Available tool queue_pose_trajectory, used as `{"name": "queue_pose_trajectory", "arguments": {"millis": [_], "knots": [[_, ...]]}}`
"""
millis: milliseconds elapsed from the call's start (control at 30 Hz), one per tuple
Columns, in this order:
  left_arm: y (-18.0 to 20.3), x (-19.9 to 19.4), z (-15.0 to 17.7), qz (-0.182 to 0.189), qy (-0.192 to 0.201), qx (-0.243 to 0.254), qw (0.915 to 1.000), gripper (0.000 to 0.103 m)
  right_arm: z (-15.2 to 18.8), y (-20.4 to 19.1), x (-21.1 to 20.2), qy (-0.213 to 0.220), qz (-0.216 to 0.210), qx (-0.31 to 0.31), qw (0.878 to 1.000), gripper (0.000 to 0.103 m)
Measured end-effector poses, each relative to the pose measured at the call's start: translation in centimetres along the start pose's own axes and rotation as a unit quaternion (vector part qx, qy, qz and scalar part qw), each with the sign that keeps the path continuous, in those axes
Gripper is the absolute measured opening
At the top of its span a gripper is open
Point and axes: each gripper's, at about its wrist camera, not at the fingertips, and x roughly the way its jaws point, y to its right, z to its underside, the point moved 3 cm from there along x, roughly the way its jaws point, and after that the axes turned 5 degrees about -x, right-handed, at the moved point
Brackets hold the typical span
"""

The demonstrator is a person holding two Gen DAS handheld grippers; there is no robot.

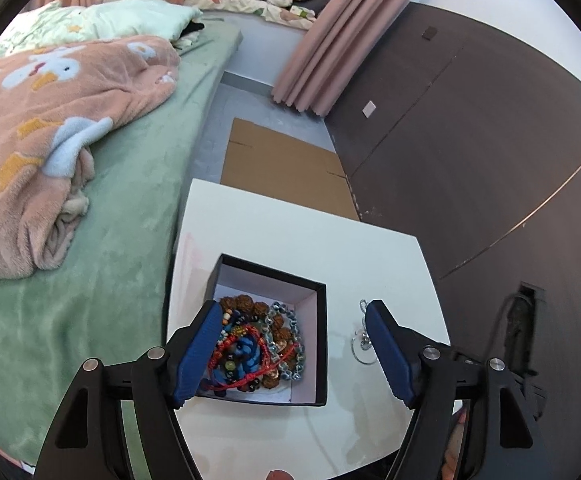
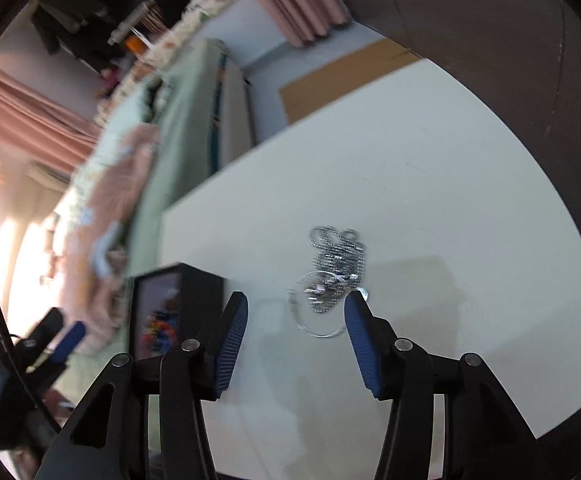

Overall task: Organize jewelry
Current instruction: 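Lift the silver hoop earring with the right gripper and drop it into the box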

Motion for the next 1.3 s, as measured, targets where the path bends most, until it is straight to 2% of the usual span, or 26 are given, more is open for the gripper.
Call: {"name": "queue_pose_trajectory", "arguments": {"millis": [167, 267, 333, 367, 567, 667, 700, 767, 800, 967, 1100, 1300], "knots": [[0.1, -0.1, 0.2, -0.003, 0.000, 0.003, 1.0000, 0.075, -0.1, -0.6, 2.5, -0.044, 0.052, -0.036, 0.997, 0.052], [-0.3, -0.3, -0.1, -0.005, 0.002, 0.000, 1.0000, 0.075, 0.1, -0.9, 3.6, -0.053, 0.089, -0.046, 0.993, 0.053], [-0.4, -0.6, -0.1, -0.006, 0.003, -0.001, 1.0000, 0.075, 0.1, -1.5, 4.2, -0.053, 0.114, -0.058, 0.990, 0.065], [-0.5, -0.7, -0.2, -0.007, 0.004, -0.002, 1.0000, 0.075, -0.1, -1.7, 4.4, -0.051, 0.120, -0.063, 0.989, 0.068], [-0.8, -1.8, -0.3, -0.011, 0.013, 0.000, 0.9999, 0.075, 0.0, -2.4, 5.6, -0.062, 0.151, -0.086, 0.983, 0.071], [-0.7, -2.2, -0.1, -0.015, 0.014, 0.005, 0.9998, 0.075, 0.2, -3.2, 6.3, -0.065, 0.186, -0.116, 0.973, 0.070], [-0.7, -2.3, 0.0, -0.016, 0.014, 0.008, 0.9997, 0.075, 0.3, -3.4, 6.3, -0.062, 0.197, -0.125, 0.970, 0.067], [-0.8, -2.6, 0.1, -0.016, 0.014, 0.009, 0.9997, 0.075, 0.5, -3.9, 6.3, -0.057, 0.215, -0.139, 0.965, 0.053], [-0.8, -2.7, 0.1, -0.016, 0.014, 0.009, 0.9997, 0.075, 0.5, -4.0, 6.1, -0.055, 0.216, -0.142, 0.964, 0.052], [-1.5, -3.7, 0.1, -0.020, 0.018, 0.006, 0.9996, 0.075, 0.2, -3.1, 4.0, -0.034, 0.163, -0.104, 0.980, 0.051], [-2.2, -4.1, -0.1, -0.026, 0.024, 0.003, 0.9994, 0.075, -0.4, -1.6, 1.4, -0.001, 0.090, -0.039, 0.995, 0.051], [-2.6, -3.9, -0.4, -0.033, 0.031, 0.009, 0.9989, 0.075, -0.9, -2.0, -0.6, 0.041, -0.006, -0.007, 0.999, 0.051]]}}
